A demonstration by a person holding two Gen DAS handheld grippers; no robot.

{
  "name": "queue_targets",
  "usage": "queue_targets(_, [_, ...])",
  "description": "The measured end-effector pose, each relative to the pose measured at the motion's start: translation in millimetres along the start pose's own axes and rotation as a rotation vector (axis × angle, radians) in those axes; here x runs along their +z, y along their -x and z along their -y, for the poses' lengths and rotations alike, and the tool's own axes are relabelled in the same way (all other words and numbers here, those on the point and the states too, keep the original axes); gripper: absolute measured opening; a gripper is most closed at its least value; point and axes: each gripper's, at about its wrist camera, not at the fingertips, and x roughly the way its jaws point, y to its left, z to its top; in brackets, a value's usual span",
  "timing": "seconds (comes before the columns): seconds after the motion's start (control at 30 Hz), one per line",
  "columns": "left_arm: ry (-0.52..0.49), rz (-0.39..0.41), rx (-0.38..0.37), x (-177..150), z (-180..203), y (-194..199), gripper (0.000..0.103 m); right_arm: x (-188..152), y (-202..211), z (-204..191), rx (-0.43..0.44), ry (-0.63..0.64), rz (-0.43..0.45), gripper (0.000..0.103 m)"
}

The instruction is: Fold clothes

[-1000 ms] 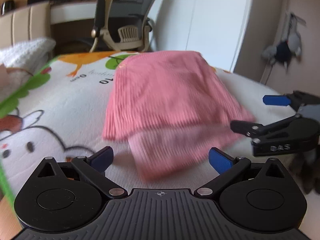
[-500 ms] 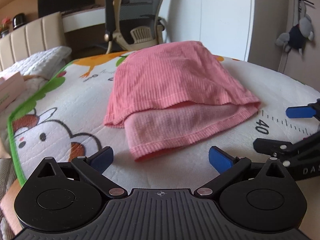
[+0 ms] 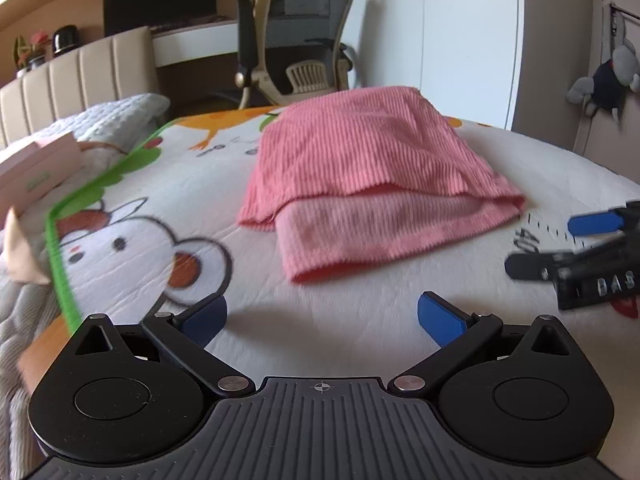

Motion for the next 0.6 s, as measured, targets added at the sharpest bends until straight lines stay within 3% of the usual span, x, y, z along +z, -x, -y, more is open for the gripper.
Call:
queue_targets(0.17, [-0.008,-0.025,-0.067,4.3,-9.9,-2.8,0.103,0.2,0.9,-2.7,-0.002,0.0,0.0,0.103])
queue_targets(0.4, [-0.034,-0.181,-0.075,35.5,2.6,-23.8,0.103,0.0,-0.1,0.4,0.0,-0.003,-0.002,0.103])
queue_targets(0.6, [-0.033,-0.119,-0.069,39.6,12.3,-39.3,0.103,1.4,-1.9,0.6,0.002,-0.005,-0.002,0.103])
